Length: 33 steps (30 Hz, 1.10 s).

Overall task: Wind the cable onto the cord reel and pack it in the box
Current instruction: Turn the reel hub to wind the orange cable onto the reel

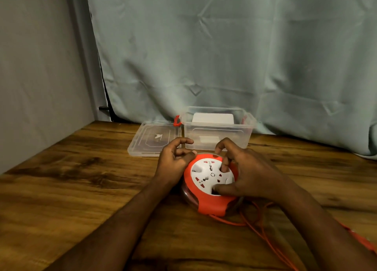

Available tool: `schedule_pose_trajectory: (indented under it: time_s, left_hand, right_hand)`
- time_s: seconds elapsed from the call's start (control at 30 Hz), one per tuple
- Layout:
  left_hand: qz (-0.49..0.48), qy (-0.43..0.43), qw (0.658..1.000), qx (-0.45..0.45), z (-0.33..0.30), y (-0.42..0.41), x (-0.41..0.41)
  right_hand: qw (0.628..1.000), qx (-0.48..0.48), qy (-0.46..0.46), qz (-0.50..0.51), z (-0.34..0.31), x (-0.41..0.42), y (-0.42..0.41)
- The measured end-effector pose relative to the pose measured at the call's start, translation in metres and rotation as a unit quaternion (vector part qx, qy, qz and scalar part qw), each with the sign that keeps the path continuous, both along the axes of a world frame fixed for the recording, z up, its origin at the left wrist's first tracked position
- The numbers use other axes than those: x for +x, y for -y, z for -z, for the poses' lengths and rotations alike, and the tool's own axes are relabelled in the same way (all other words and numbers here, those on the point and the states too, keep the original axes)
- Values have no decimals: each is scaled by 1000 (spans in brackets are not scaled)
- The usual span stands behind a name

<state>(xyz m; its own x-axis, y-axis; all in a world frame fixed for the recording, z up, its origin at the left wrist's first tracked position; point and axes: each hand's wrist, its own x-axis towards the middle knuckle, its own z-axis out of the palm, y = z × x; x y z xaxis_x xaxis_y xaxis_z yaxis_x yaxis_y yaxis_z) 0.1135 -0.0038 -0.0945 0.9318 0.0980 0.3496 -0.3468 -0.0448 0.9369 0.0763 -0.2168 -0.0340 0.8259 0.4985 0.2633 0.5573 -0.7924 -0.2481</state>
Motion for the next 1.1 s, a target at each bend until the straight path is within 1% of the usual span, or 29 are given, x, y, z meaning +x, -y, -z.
schedule_pose_trajectory:
  time_s: [0.13, 0.33, 0.5, 0.63, 0.73, 0.83, 0.97, 1.1]
  left_hand:
    - [-6, 2, 1000, -2, 0, 0, 2]
    - [-10, -1, 1000, -11, 2, -1, 4]
    - [-11, -7, 1000, -14, 2, -1, 5]
    - [-7, -9, 1000, -18, 1, 0, 3]
    - [3, -8, 1000, -5, 1, 1, 3]
    - [7, -7, 1000, -2, 2, 1, 3]
    - [7, -3, 1000, -4, 2, 0, 4]
    - [5, -7, 1000, -3, 0, 1, 2]
  right_hand:
    - [999, -9, 41, 30, 6, -1, -7]
    - [995, -25, 53, 78, 12, -2, -18]
    - [989, -12, 23, 146, 15, -4, -28]
    - [977, 18, 52, 205, 26, -3, -39]
    - [976, 25, 48, 211, 27, -9, -48]
    - [981, 31, 46, 185, 25, -11, -48]
    - [994, 34, 50, 87, 14, -4, -29]
    - [998, 41, -41, -34, 0, 5, -2]
